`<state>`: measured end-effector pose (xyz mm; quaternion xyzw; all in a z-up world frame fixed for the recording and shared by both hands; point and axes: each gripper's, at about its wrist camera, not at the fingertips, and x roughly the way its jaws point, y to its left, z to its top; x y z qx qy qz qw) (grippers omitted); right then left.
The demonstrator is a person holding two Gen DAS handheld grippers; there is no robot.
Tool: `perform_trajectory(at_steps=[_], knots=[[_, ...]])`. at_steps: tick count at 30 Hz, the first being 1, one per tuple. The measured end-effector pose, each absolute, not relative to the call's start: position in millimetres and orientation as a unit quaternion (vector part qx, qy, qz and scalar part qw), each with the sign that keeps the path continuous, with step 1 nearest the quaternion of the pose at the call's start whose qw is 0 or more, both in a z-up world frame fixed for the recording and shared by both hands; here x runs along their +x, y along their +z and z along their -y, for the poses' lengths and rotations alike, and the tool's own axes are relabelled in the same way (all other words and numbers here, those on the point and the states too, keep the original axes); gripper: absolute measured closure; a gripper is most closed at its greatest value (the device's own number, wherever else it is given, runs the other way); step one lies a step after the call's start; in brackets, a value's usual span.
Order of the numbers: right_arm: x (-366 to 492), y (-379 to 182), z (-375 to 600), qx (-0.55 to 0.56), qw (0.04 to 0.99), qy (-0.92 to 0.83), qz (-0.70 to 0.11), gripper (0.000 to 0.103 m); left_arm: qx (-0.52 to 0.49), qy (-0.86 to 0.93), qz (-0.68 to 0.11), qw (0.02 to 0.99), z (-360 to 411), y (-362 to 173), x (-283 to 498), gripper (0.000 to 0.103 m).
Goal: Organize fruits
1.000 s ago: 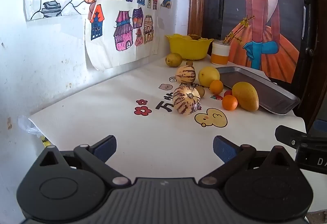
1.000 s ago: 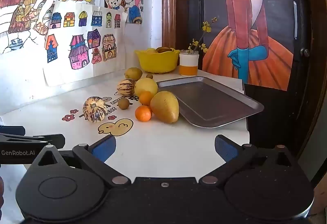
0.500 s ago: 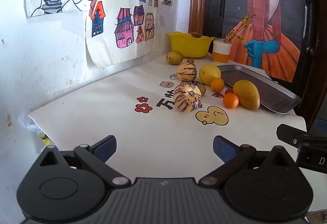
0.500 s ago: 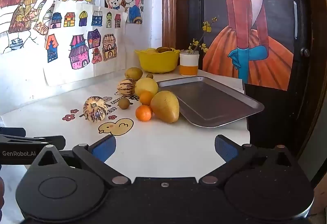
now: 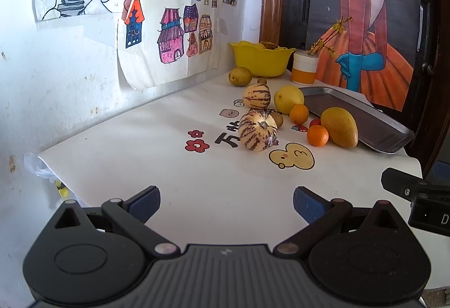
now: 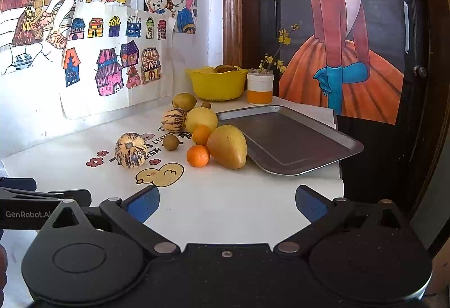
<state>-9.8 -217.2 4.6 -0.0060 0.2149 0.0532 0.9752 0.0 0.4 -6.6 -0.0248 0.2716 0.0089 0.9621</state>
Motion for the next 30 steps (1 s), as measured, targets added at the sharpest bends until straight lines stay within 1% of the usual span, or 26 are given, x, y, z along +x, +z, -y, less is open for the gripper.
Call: perform_trajectory(at_steps=[30], knots=[[-7.3,1.5,217.2,-0.002,0.974,0.056,-0.222,0.0,-0.022,0.009,-0.28,0.96,2.4,-9.3,0.4,0.001]])
